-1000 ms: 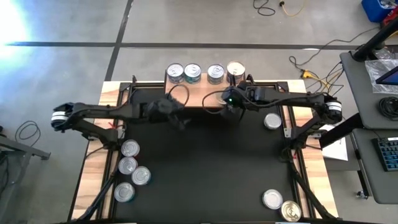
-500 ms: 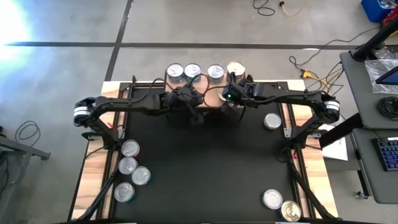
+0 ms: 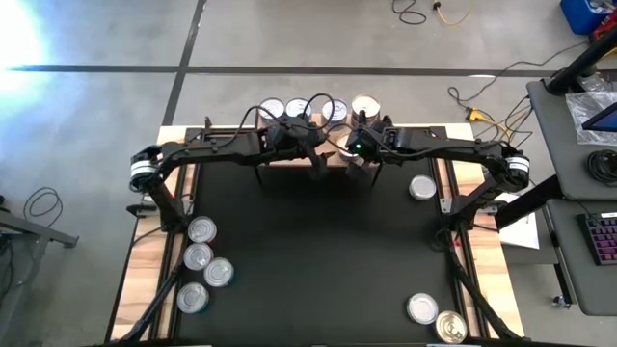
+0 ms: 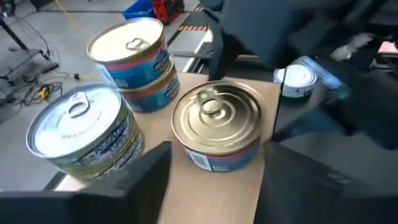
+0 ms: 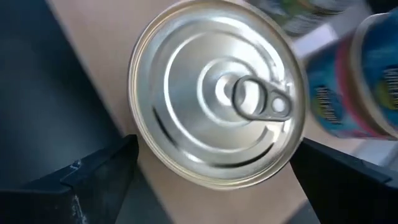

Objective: Stack canned seafood by type on shelf
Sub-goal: Put the top blue-pink tuna can on the shelf

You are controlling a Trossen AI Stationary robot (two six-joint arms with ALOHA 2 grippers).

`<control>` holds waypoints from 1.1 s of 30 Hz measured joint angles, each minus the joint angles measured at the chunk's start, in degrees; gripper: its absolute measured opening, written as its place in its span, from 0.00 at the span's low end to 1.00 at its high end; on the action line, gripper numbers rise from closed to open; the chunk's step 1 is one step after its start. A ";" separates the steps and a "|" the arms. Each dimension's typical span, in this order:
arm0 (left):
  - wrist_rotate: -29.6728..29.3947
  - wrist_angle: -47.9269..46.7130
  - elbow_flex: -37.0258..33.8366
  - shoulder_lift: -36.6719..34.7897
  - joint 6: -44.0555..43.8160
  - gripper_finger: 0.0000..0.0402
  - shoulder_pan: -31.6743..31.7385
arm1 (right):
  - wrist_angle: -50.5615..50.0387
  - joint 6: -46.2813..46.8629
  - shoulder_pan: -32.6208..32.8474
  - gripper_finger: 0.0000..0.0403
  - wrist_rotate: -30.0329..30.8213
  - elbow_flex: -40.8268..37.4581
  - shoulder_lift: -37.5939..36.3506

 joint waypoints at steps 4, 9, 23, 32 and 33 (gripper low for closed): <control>1.39 2.35 0.20 1.38 -1.22 0.34 0.13 | 1.18 -1.47 0.09 0.99 -3.23 -0.02 0.09; 1.47 7.26 -0.12 4.15 -1.91 0.03 0.14 | 3.75 -0.67 0.09 0.99 -3.02 -0.02 0.07; 1.53 8.13 0.50 8.14 -0.82 0.00 0.43 | -3.22 -1.64 0.28 0.99 -3.80 2.71 -2.15; 1.50 8.06 0.10 7.77 1.34 0.00 0.83 | -4.63 0.85 0.26 0.99 -3.81 7.52 -5.70; 1.46 8.05 0.22 7.71 1.67 0.00 0.83 | -2.02 1.40 0.26 0.98 -3.79 7.31 -6.16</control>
